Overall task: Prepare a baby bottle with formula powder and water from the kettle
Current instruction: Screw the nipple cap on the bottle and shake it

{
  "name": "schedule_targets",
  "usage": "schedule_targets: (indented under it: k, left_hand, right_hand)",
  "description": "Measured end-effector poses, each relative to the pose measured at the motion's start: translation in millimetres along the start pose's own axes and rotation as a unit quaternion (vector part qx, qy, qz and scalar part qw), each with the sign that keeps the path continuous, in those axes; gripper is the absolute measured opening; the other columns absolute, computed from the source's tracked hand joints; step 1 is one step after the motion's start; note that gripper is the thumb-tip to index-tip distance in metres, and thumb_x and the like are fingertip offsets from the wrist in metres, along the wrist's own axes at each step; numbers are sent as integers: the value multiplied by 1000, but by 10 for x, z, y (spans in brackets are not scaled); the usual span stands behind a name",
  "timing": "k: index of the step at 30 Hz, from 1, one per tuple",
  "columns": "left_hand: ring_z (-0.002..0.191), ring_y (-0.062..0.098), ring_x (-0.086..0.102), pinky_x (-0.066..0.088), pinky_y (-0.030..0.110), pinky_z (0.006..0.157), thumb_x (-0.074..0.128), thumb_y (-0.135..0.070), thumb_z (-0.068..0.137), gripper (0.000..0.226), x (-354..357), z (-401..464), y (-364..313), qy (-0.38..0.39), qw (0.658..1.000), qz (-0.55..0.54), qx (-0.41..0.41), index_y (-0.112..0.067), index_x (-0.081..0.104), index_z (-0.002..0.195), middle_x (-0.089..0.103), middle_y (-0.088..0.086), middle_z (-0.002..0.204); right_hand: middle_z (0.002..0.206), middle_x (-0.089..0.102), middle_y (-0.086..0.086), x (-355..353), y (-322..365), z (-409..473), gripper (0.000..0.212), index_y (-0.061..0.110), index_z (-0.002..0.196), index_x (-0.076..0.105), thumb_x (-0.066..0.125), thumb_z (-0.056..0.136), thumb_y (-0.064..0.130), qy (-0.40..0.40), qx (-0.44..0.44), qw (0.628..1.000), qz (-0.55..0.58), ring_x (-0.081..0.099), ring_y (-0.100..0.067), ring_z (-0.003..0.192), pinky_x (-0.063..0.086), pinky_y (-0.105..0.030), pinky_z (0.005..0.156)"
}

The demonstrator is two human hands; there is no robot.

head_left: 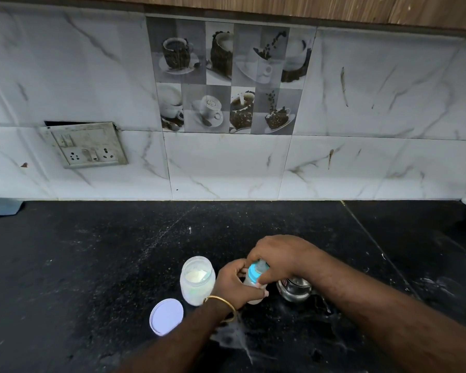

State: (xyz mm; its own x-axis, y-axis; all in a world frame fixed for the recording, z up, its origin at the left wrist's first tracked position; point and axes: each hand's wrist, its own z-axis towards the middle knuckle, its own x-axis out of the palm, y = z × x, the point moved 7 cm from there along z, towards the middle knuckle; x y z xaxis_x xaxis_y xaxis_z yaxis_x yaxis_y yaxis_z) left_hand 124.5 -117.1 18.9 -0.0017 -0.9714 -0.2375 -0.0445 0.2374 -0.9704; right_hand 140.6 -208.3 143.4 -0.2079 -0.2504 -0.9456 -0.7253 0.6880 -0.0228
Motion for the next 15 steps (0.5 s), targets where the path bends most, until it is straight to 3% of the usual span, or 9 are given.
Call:
schedule_targets:
  k: [2,7,9,12,15]
  left_hand:
    - [81,9,69,58,35,80,93,-22,45,49,15,-3,-18,0,1000,-1,8,-19,72,89,76,2,90]
    - [91,14,73,60,35,86,93,-23,43,58,-9,18,-40,-3,1000,-2,2,-20,72,97,77,-3,94]
    - [92,16,72,59,35,86,93,-23,44,57,-11,14,-44,-1,1000,3,3,-21,72,96,77,-2,95]
    - [90,15,72,59,33,84,94,-21,45,53,-23,6,-49,-1,1000,8,7,-23,72,93,76,-3,93]
    - [87,8,72,59,26,81,95,-15,48,52,-29,-1,-58,6,1000,2,4,-23,72,94,77,-6,91]
  right_hand:
    - [104,68,5,6,-29,-10,52,30,116,65,70,75,61,7,29,999,-32,65,-20,94,52,-35,73]
    - [115,64,6,-20,15,-85,42,33,122,57,70,82,29,26,-11,999,16,63,-20,103,55,-44,81]
    - [109,66,4,-7,3,-66,36,31,118,58,68,84,35,7,2,1000,-23,65,-22,99,54,-39,75]
    - [103,68,3,-11,-41,-27,48,28,113,60,70,76,58,-18,34,998,-50,66,-22,91,48,-33,69]
    - [111,65,7,-25,-10,-25,47,35,119,55,74,77,40,-9,3,1000,-2,64,-19,98,54,-39,77]
